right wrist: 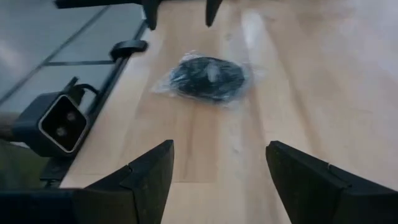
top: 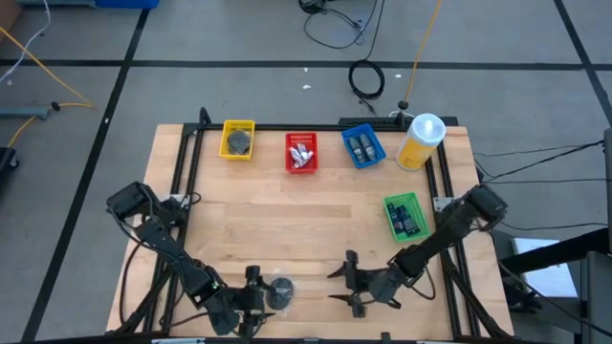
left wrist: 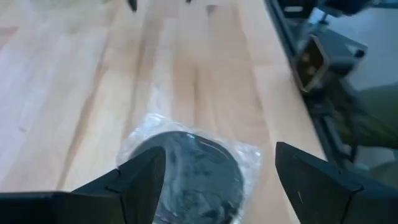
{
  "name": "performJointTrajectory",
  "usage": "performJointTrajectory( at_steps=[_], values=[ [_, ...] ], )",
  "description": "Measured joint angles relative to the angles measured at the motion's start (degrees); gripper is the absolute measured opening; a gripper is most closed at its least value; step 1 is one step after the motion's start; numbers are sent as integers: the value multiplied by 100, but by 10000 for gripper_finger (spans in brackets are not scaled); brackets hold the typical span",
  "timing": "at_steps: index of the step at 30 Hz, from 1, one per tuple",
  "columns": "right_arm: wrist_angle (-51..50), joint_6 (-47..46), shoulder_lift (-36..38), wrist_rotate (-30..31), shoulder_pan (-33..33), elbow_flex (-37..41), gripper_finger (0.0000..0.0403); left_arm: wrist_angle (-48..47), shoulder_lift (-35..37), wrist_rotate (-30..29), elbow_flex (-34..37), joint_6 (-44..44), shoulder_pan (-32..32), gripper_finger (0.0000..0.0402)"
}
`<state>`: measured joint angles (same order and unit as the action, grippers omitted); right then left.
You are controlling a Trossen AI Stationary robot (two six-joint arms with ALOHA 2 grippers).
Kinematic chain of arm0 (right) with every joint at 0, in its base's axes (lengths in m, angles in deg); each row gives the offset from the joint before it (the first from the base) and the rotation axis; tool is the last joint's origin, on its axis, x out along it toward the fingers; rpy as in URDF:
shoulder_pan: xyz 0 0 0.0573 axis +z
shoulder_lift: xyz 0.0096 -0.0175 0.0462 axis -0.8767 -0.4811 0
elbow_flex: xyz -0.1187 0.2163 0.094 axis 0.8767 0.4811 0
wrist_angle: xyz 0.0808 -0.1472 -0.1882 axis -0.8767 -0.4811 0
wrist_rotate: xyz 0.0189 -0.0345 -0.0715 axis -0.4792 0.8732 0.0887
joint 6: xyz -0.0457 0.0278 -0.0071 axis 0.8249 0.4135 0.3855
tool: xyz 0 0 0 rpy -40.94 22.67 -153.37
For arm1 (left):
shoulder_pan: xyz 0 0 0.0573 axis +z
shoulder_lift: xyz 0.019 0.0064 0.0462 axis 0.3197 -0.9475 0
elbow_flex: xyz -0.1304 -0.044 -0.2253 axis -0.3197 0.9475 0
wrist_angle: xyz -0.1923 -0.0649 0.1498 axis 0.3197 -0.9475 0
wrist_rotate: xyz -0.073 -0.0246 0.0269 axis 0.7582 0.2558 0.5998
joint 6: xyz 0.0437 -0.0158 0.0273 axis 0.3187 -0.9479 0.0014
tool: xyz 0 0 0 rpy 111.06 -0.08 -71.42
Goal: Pick & Place Travel size toiletries
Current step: Put the black hairbrush into the yellow bin
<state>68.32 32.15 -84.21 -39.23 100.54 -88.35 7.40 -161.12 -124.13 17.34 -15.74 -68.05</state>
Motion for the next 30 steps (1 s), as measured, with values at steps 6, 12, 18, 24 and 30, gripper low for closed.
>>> performJointTrajectory(
  at_steps=[6,12,18,24,30],
  values=[
    [-415,77,320,676,217,2,247,-23,-183,-40,0,-574,303,282],
    [-400,95,289,796,220,1,247,-51,-487,28,0,-1417,797,274],
    [-394,72,289,796,200,2,247,-11,-490,1087,0,-778,1338,258],
    [-383,78,289,798,196,2,247,-31,-518,2067,0,-403,1622,189],
    [-383,67,289,798,196,2,247,-9,-516,2545,0,-67,1721,75]
  ],
)
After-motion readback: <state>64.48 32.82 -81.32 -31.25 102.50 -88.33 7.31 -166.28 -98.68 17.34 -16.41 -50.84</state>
